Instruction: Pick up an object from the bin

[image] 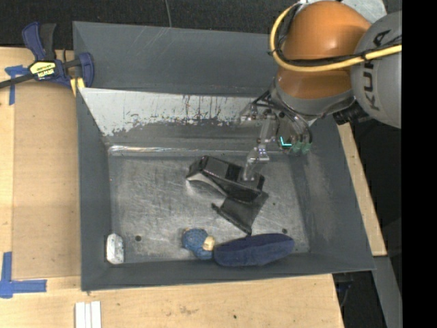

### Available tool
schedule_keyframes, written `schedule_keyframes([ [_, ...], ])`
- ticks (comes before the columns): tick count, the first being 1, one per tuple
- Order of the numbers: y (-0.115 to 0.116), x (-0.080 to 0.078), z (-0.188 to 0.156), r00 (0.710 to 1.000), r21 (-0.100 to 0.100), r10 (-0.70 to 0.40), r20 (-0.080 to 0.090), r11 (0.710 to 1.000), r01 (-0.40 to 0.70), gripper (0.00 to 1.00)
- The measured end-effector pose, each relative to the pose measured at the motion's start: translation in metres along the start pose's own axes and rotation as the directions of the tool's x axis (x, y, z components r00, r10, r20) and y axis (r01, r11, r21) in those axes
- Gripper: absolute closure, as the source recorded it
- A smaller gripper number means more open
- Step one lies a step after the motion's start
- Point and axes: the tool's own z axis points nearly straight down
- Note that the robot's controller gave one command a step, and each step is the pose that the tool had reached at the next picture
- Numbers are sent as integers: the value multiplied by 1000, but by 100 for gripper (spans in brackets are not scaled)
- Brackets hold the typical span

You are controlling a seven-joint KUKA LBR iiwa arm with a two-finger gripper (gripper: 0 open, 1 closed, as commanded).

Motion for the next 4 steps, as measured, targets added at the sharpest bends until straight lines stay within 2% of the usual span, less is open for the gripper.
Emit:
schedule_keyframes([
  [1, -39, 10, 126, 983, 1, -185, 1, 983, 185, 0],
  [2, -39, -3, 158, 972, 0, -235, 4, 972, 235, 0],
  [3, -39, -4, 157, 972, 2, -234, 10, 972, 234, 100],
  [4, -86, -26, 6, 864, 6, -503, 7, 864, 503, 100],
])
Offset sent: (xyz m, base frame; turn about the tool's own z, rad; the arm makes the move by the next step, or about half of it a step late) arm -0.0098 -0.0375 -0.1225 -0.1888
